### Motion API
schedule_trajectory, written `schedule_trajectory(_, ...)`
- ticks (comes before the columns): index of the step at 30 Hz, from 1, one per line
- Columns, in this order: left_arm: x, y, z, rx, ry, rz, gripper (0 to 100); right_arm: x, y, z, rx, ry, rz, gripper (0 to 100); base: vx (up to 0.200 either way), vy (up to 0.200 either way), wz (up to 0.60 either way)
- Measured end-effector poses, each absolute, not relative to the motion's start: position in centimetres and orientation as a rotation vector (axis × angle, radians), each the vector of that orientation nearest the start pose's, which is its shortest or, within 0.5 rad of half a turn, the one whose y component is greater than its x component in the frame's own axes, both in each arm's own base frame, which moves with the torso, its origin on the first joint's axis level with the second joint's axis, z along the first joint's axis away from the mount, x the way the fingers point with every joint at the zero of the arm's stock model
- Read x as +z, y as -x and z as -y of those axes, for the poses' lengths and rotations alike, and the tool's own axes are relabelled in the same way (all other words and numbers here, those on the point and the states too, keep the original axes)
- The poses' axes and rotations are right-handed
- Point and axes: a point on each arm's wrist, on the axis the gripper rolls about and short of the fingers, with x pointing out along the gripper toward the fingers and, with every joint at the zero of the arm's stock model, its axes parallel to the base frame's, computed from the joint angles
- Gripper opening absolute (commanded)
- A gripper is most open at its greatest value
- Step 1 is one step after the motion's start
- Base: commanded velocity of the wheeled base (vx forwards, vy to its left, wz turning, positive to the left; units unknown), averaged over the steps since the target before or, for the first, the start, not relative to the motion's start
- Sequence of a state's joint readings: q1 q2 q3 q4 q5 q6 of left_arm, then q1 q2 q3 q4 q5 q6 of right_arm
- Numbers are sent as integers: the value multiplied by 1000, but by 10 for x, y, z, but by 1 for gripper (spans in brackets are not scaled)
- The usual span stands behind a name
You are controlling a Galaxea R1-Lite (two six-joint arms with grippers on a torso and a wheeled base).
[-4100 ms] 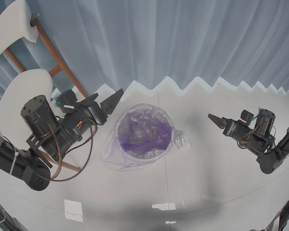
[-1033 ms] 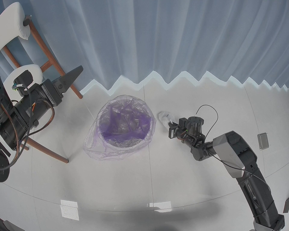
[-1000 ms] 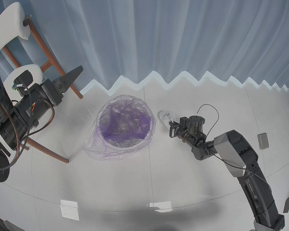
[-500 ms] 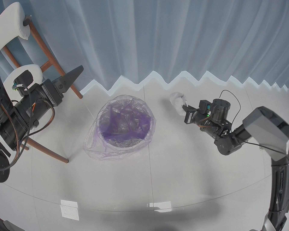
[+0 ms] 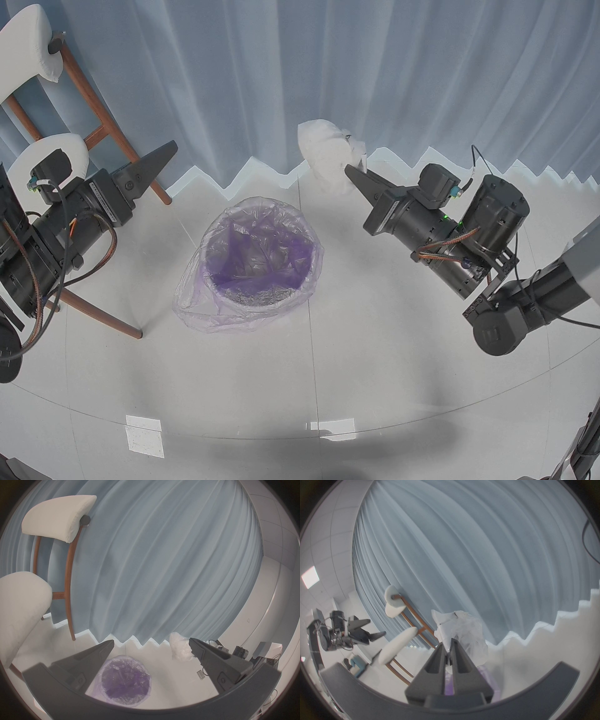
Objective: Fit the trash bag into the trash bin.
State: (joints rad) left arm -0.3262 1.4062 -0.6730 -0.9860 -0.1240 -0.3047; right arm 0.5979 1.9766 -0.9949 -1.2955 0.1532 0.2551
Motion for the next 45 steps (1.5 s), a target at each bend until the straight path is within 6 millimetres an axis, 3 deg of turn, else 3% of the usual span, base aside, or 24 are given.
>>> schedule_trajectory(5, 259, -218, 78, -487, 323, 175, 100, 190, -306, -235, 847, -397, 279, 0, 0, 0, 0)
schedule_trajectory(13, 254, -219, 81, -493, 322, 156, 100, 140, -321, -266, 889, -440, 212, 0, 0, 0, 0)
schedule_trajectory(22, 251, -219, 84, -504, 321, 142, 100, 108, -340, -291, 923, -455, 186, 0, 0, 0, 0)
schedule_trajectory(35, 249, -220, 86, -506, 301, 138, 100, 79, -377, -319, 941, -476, 192, 0, 0, 0, 0)
schedule_trajectory(36, 249, -220, 86, -506, 301, 138, 100, 77, -379, -319, 940, -476, 190, 100, 0, 0, 0)
schedule_trajectory(45, 248, -221, 86, -505, 300, 133, 100, 65, -383, -321, 938, -481, 186, 100, 0, 0, 0)
